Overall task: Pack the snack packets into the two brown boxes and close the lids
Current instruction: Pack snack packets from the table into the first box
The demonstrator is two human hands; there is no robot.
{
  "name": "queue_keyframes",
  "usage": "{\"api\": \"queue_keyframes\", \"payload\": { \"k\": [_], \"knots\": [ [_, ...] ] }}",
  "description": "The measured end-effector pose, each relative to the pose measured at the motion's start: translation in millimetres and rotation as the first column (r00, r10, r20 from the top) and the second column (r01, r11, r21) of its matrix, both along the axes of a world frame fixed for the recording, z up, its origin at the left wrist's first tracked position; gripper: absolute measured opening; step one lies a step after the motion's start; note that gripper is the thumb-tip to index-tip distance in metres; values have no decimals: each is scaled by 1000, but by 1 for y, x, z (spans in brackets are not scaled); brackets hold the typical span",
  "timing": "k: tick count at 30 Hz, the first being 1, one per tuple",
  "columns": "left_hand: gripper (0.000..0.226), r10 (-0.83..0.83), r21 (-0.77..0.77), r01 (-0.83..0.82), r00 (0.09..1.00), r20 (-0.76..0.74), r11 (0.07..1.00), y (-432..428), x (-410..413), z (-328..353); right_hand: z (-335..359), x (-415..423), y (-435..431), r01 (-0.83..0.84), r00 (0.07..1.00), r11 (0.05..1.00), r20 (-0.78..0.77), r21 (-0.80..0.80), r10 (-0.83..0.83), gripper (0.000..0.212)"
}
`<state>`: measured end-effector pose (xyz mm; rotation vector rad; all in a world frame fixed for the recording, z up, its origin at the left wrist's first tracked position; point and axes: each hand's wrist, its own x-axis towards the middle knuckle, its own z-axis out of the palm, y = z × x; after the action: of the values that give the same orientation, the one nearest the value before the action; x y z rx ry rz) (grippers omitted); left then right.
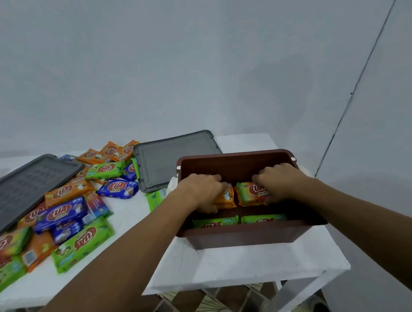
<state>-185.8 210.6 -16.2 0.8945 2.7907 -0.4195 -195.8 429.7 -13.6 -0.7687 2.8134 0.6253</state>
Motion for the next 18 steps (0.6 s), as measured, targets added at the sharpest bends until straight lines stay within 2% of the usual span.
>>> {"api": "queue_keyframes", "payload": {
  "k": [2, 4, 8, 11, 12, 14, 16, 18],
  "knots": [
    [53, -13, -59, 12, 1000, -27, 998, 1, -1, 0, -2, 0, -1, 12, 1000, 1000, -18, -13, -12, 58],
    [37, 31, -37, -34, 995, -94, 999, 1, -3, 0, -2, 0, -1, 24, 999, 999, -40, -26, -25, 53],
    [28, 73, -53, -78, 993, -92, 996, 0, -2, 8, 2, 4, -5, 35, 999, 999, -27, -35, -35, 45],
    [26, 17, -75, -23, 997, -74, 997, -11, 1, 15, 9, 4, -7, 37, 999, 990, -29, -133, -41, 29],
    [26, -9, -41, 6, 997, -80, 999, -20, 2, 15, 11, 5, -10, 43, 998, 981, -29, -188, -49, 25],
    [27, -19, 225, 45, 993, -114, 973, -44, 6, 14, 15, 8, -22, 54, 997, 948, -28, -312, -66, 24],
    [28, 8, 543, 49, 995, -101, 838, -74, 14, 11, 17, 14, -41, 53, 997, 901, -31, -431, -73, 26],
    [37, 88, 674, -41, 996, -35, 737, -107, 25, 8, 19, 21, -67, 35, 997, 856, -42, -517, -66, 24]
  ]
}}
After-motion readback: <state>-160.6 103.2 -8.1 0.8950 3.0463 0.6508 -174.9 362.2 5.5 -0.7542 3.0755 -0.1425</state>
